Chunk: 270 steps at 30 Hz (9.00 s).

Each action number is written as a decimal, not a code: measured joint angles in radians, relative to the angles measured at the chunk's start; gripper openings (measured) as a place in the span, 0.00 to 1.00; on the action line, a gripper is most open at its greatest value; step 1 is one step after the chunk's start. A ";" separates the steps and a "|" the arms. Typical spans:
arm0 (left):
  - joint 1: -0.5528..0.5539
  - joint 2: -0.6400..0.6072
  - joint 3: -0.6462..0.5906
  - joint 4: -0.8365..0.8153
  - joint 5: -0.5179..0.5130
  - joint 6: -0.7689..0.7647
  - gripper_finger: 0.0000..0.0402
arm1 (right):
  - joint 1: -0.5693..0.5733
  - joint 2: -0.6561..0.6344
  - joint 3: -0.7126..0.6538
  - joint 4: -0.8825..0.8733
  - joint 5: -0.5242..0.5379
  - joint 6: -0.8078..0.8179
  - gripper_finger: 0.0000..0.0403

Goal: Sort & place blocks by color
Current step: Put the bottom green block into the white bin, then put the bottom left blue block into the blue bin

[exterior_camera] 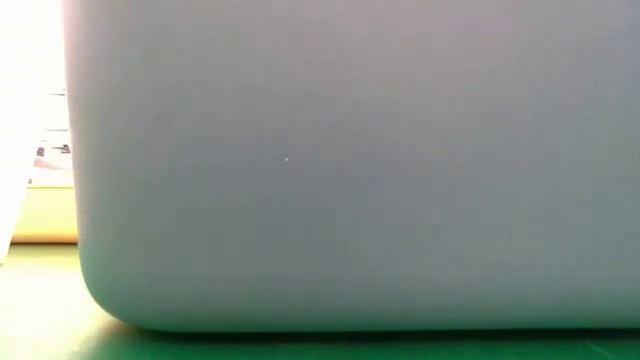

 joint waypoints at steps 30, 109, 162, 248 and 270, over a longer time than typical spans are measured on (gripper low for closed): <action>0.087 0.313 0.001 0.391 0.027 0.139 0.57 | 0.000 0.000 0.000 0.000 0.000 0.001 0.63; 0.119 0.332 -0.002 0.368 0.089 0.131 0.40 | 0.000 0.000 0.000 0.000 0.000 0.000 0.63; -0.533 -0.341 0.000 -0.685 0.221 -1.131 0.32 | 0.000 0.000 0.000 0.000 0.000 0.001 0.63; 0.030 0.334 0.137 0.116 0.194 0.274 0.74 | 0.000 0.000 0.000 0.000 0.000 0.001 0.63; 0.114 0.383 0.137 0.098 0.281 0.241 0.71 | 0.000 0.000 0.000 0.000 0.000 0.001 0.63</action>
